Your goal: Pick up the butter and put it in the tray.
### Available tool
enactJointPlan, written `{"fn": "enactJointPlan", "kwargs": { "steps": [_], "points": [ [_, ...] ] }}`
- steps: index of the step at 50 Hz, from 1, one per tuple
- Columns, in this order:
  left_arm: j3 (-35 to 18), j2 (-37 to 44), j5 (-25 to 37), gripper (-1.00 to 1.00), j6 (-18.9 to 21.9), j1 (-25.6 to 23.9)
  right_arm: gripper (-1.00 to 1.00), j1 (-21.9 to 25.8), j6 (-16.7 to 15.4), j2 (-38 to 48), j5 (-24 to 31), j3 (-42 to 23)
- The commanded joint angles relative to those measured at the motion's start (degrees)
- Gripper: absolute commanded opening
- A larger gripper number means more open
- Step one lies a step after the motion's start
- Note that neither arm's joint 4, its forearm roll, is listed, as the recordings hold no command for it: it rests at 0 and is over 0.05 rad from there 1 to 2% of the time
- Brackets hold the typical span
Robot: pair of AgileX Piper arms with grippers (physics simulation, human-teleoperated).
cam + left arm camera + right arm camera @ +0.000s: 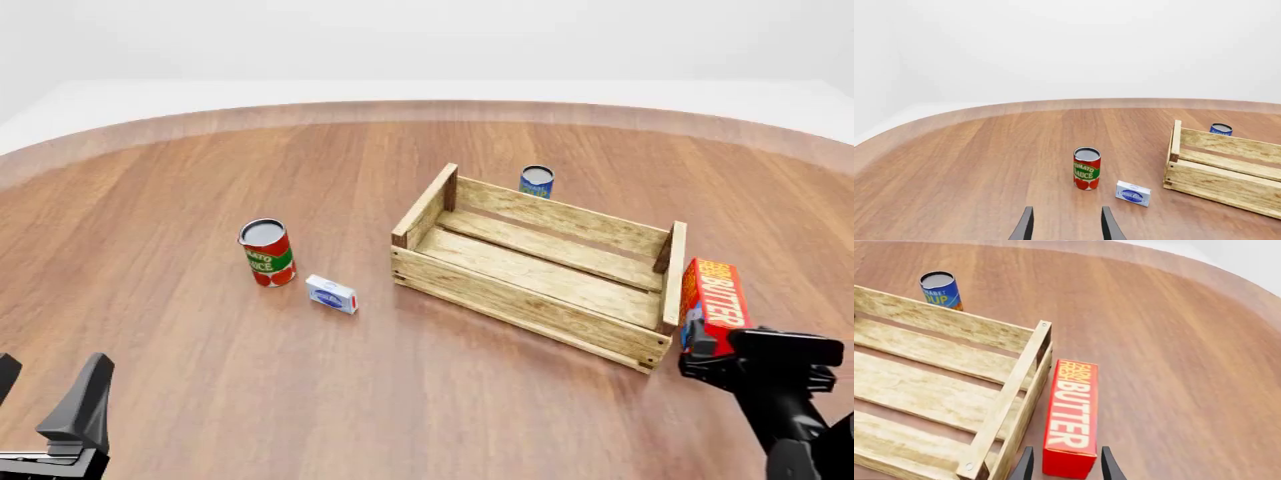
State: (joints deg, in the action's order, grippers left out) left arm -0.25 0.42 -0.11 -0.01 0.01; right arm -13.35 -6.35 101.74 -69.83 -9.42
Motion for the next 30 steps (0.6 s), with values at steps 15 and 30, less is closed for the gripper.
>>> {"fn": "enactJointPlan", "kwargs": {
  "steps": [15, 30],
  "points": [
    [0.0, 0.0, 0.0, 1.0, 0.0, 0.0, 1.0, -0.2, -0.8, 4.4, 0.0, -2.3],
    [0.0, 0.0, 0.0, 1.0, 0.0, 0.0, 1.0, -0.2, -0.7, 5.2, 0.0, -2.8]
  ]
}}
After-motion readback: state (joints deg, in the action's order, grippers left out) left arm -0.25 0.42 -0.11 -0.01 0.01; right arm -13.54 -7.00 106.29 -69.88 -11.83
